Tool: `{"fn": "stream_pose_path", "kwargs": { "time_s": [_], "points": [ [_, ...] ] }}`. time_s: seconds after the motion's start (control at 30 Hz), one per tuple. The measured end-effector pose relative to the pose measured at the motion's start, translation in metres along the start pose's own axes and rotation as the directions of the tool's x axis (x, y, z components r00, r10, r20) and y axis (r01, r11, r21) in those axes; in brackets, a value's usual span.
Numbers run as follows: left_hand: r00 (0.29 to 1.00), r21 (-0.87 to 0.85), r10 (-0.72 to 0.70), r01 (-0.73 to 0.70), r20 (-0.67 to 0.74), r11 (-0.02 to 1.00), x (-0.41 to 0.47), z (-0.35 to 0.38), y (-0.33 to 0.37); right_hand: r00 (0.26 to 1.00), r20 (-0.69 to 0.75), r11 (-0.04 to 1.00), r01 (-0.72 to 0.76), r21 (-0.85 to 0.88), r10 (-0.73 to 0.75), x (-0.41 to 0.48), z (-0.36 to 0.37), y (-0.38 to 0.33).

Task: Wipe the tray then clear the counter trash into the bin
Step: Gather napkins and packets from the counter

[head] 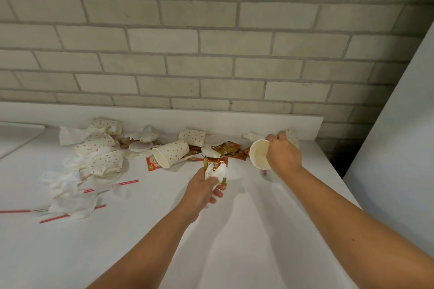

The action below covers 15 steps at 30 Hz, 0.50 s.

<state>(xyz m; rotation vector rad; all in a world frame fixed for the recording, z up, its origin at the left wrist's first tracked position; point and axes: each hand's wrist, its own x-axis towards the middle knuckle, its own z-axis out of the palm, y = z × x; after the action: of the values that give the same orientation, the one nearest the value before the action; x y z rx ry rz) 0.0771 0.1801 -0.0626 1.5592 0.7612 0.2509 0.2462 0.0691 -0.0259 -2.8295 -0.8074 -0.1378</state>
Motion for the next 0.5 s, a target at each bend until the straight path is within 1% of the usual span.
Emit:
{"fn": "stream_pose_path", "kwargs": {
  "time_s": [0.1,0.17,0.3,0.4,0.5],
  "points": [
    [1.000,-0.026,0.025,-0.026,-0.015,0.999,-0.014,-0.009,0.000,0.996,-0.049,0.992,0.079,0.100,-0.074,-0.009,-0.009,-0.024],
    [0.999,-0.007,0.035,-0.035,-0.038,0.999,-0.025,-0.016,-0.001,0.993,-0.010,0.978,0.118,0.173,-0.118,-0.017,-0.013,-0.042],
    [0.990,0.011,0.048,-0.047,-0.135,0.999,-0.048,-0.034,-0.006,0.971,0.087,0.951,0.198,0.237,-0.224,-0.040,-0.019,-0.077],
    [0.977,0.014,0.055,-0.053,-0.206,0.998,-0.069,-0.056,-0.014,0.933,0.122,0.904,0.288,0.316,-0.339,-0.059,-0.020,-0.105],
    [0.959,0.002,0.042,-0.043,-0.282,0.999,-0.090,-0.083,-0.026,0.890,0.159,0.851,0.336,0.404,-0.427,-0.081,-0.021,-0.136]
  ]
}}
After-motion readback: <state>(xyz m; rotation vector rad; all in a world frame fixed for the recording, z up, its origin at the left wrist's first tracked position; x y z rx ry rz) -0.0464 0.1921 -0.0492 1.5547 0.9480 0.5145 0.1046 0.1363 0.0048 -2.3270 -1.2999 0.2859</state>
